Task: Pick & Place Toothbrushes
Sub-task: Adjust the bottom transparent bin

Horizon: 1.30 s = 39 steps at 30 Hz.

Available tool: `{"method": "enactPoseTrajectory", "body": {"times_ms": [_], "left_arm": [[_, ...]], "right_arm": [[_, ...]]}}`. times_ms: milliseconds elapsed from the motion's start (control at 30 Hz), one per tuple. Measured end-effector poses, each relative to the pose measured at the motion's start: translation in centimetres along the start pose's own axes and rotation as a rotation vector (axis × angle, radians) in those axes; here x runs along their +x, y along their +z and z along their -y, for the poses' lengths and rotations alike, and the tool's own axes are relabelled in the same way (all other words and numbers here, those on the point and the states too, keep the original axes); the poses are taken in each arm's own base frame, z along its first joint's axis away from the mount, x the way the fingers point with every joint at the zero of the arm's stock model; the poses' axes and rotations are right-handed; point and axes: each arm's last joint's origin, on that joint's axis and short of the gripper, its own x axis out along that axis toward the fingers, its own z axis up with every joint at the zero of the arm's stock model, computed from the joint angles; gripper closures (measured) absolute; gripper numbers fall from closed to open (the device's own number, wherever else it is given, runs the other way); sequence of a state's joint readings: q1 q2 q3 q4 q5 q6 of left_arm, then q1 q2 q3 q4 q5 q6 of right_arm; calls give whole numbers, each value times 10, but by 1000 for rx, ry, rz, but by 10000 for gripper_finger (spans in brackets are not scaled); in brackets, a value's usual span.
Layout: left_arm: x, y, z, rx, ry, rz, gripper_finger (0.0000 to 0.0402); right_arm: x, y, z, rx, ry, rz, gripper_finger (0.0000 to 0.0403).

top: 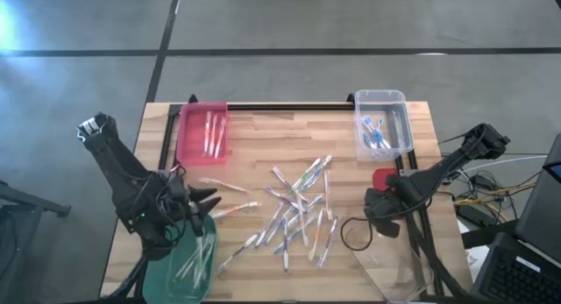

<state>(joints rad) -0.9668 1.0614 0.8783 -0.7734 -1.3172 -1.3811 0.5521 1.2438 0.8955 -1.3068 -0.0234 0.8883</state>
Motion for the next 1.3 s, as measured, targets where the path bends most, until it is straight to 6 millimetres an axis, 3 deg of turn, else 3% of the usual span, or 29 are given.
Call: {"method": "enactPoseTrajectory", "body": {"times_ms": [200,533,700,933,1200,1300], "left_arm": [[1,0,0,1,2,3,250],[1,0,1,-5,0,4,250],[1,0,1,-5,-4,-18,250],[1,0,1,-1,-5,-21,250],[1,0,1,2,-5,-21,250],[1,0,1,2,-5,-21,250]], "right_arm": [[-6,4,0,-54,-55,101,395],[-27,25,-27,-195,183,369,395],[-32,29,-36,-202,300,399,395],[-26,46,-75,-249,480,497,395],[-12,64,-123,-321,407,408,395],[-11,68,-129,-328,272,337,395]]}}
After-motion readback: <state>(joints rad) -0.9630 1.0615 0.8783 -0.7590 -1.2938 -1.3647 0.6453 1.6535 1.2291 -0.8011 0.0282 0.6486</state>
